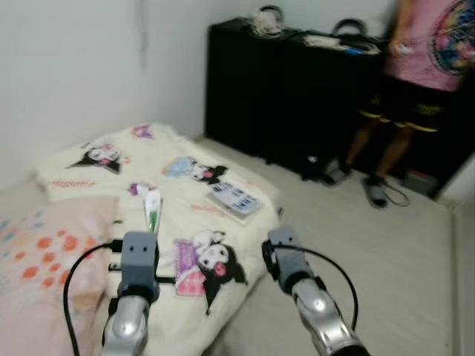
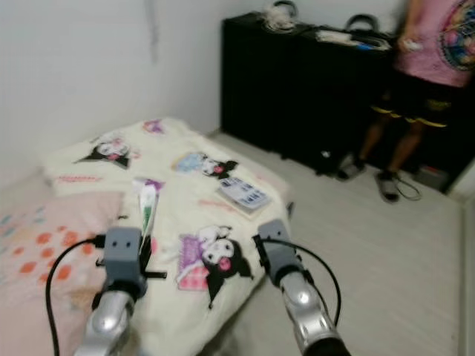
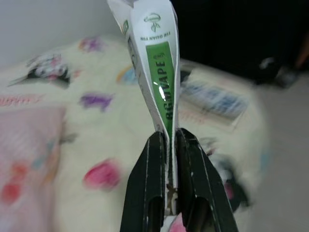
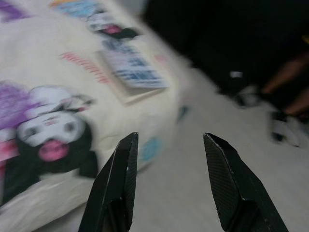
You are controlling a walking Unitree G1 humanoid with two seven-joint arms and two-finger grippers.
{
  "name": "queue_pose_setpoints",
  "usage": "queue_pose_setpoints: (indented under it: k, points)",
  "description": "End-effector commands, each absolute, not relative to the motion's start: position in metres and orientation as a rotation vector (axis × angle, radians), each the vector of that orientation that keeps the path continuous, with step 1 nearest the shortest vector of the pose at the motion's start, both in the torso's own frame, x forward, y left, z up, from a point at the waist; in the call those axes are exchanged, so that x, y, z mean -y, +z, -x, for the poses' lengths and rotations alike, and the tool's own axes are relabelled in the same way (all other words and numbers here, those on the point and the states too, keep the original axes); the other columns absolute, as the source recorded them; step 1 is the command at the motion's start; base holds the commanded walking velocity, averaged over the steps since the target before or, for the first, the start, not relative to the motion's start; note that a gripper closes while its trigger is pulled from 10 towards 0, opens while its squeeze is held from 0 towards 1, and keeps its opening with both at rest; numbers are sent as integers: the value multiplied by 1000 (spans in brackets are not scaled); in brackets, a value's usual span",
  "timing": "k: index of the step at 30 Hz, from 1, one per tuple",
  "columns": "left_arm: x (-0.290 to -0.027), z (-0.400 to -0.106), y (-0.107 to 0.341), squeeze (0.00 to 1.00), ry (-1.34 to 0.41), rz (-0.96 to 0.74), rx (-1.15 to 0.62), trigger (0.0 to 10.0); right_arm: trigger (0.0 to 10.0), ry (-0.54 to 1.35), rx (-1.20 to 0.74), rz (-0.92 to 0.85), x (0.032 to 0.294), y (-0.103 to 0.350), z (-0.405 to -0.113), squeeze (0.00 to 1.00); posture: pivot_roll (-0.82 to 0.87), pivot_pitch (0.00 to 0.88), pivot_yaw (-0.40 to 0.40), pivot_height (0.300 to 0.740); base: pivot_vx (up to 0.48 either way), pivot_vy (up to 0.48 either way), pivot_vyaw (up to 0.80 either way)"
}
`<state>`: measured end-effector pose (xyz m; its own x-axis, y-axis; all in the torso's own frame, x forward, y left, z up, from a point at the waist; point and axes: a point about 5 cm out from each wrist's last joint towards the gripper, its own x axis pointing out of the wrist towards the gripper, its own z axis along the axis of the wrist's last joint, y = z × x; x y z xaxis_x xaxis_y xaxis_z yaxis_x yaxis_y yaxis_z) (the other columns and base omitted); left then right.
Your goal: Clean up the room
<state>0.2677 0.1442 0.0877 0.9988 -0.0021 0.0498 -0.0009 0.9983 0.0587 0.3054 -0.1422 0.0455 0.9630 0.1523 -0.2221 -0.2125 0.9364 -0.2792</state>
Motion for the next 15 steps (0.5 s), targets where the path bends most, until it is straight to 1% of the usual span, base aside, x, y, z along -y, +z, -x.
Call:
queue_pose_setpoints:
  k: [1,15]
  points:
    - [-151,-261,76,0,18,-78,1,10000,10000,206,-223,295,135,40,-302,0,19,29,-67,734,0,0,-800]
    - [-152,-262,77,0,34,-81,8,10000,10000,216,-225,312,136,40,-302,0,14,33,-79,734,0,0,-800]
